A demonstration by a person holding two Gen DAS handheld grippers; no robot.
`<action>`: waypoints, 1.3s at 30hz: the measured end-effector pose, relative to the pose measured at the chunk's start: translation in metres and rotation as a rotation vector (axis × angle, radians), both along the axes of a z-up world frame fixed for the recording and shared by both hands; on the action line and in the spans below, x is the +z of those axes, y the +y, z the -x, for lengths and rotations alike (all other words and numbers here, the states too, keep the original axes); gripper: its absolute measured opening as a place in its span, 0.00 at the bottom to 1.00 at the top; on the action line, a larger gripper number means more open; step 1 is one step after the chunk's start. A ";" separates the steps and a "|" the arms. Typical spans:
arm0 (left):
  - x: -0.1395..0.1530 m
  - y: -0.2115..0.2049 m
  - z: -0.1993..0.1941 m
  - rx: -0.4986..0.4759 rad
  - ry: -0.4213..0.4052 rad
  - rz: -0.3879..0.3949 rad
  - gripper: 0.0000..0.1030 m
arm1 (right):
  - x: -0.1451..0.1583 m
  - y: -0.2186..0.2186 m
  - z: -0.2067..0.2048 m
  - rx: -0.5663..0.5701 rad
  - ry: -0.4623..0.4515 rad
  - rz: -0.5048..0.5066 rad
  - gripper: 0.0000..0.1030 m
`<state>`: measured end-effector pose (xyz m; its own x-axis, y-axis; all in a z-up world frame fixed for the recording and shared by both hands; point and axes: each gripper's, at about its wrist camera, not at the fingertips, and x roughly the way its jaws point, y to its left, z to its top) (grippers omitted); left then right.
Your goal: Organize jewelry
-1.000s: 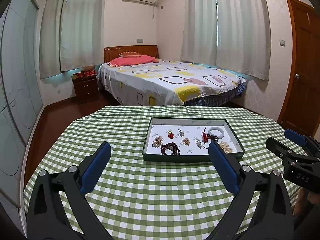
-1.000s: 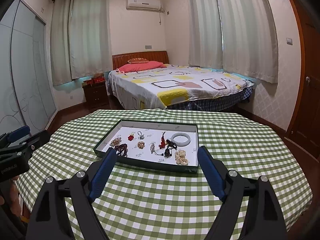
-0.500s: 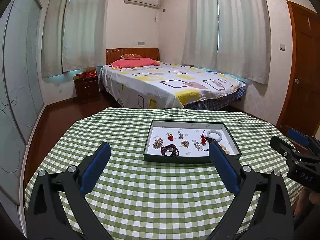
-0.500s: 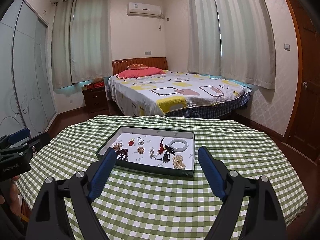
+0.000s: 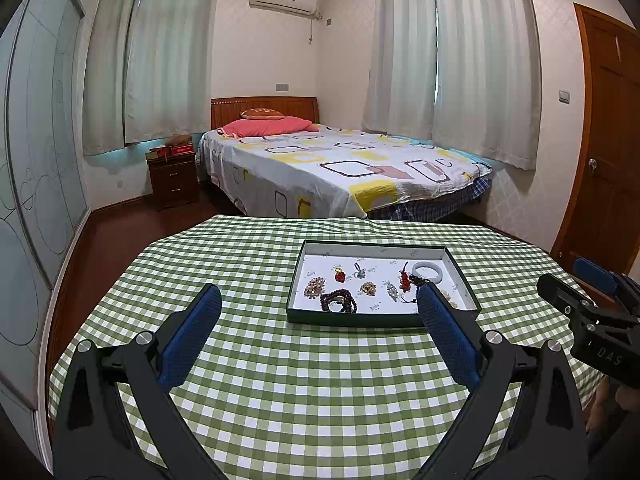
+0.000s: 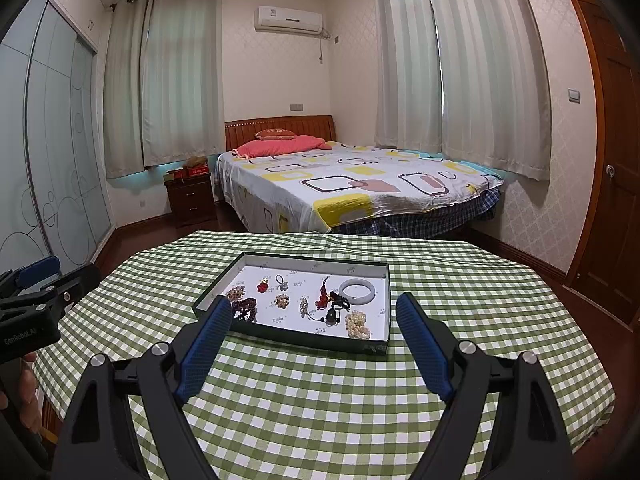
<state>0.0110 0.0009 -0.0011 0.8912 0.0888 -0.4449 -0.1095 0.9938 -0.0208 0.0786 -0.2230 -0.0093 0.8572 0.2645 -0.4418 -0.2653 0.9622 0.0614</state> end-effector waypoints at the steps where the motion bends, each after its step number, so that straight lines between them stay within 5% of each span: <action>1: 0.000 0.000 0.000 0.001 0.000 -0.001 0.93 | 0.000 0.000 0.000 0.000 0.000 0.000 0.79; 39: 0.002 0.000 0.004 -0.001 -0.012 0.007 0.93 | -0.001 0.000 0.000 0.000 -0.003 -0.003 0.79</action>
<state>0.0071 0.0011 0.0009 0.8963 0.0849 -0.4352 -0.1083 0.9937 -0.0292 0.0787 -0.2232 -0.0108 0.8584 0.2661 -0.4385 -0.2658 0.9619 0.0634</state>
